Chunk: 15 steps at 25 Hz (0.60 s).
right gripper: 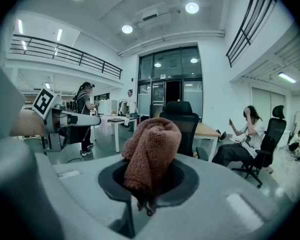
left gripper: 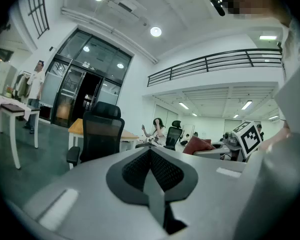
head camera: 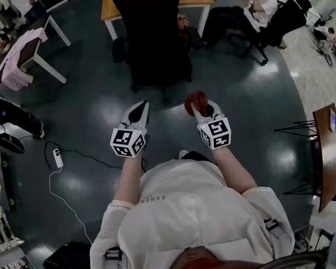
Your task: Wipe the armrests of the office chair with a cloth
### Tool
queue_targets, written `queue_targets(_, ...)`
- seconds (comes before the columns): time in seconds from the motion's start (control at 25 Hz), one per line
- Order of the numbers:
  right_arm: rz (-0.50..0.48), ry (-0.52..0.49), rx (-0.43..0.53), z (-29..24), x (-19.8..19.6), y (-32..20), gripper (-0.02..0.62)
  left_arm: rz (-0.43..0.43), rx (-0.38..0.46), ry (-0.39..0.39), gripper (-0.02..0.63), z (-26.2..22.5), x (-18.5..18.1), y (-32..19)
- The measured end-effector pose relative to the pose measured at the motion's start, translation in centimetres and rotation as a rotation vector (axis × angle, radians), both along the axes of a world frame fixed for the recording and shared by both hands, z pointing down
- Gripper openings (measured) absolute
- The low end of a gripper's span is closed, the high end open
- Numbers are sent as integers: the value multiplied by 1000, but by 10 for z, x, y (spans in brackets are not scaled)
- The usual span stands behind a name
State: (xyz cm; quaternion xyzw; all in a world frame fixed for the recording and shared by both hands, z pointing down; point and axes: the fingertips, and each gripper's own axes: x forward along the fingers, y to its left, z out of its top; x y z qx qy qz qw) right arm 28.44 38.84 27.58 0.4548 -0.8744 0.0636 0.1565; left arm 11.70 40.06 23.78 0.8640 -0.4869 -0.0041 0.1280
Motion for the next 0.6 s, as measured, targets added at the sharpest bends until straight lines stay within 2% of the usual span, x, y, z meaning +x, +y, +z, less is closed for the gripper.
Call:
queue_targets(0.28,1,4,-4,1,-1,0,49,8,-6,-2,17,2,1,0)
queue_targets(0.6,22,-35,-8,0,0,0,51,23,-20,1,17,7,1,-1)
